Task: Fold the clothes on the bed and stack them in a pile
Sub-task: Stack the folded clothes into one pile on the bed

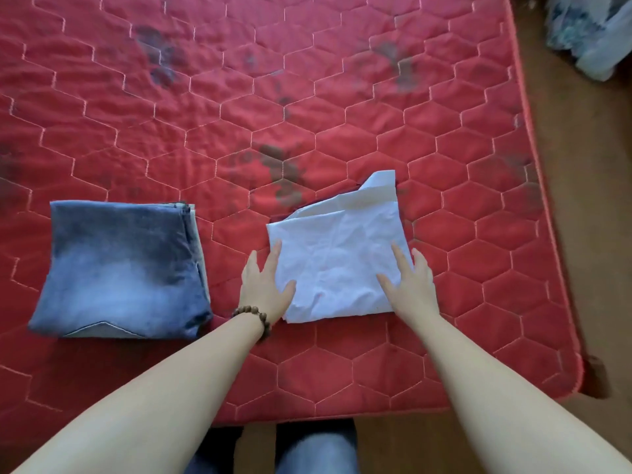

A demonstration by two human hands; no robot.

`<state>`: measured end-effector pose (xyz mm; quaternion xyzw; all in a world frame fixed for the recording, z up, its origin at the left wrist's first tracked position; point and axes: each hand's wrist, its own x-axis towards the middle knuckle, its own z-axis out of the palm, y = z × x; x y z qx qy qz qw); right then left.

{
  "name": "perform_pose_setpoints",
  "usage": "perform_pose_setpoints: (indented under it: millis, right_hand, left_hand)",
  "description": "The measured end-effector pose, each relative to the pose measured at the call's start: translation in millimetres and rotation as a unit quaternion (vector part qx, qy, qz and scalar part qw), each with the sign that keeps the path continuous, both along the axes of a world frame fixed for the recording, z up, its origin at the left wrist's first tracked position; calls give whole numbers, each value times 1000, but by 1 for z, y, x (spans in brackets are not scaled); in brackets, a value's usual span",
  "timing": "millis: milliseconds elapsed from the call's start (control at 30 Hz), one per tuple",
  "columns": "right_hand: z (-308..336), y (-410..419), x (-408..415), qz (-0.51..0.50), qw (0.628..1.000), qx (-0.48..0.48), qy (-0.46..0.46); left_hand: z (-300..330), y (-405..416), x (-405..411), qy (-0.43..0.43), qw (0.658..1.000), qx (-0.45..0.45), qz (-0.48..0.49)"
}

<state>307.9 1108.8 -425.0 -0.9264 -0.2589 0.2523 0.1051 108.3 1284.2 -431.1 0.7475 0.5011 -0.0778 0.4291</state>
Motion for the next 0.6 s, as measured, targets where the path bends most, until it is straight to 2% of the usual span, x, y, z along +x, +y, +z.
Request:
perform_pose_setpoints:
  millis: [200, 267, 400, 600]
  right_hand:
    - [-27, 4, 57, 7, 999, -16, 39]
    - [-38, 6, 69, 3, 998, -20, 62]
    - [-57, 14, 80, 8, 996, -16, 91]
    - [-65, 23, 82, 22, 982, 23, 188]
  left_hand:
    - [-30, -6, 30, 25, 994, -51, 92]
    - [-40, -4, 37, 23, 994, -56, 93]
    - [-57, 6, 43, 36, 995, 0, 95]
    - [-68, 20, 40, -1, 995, -10, 101]
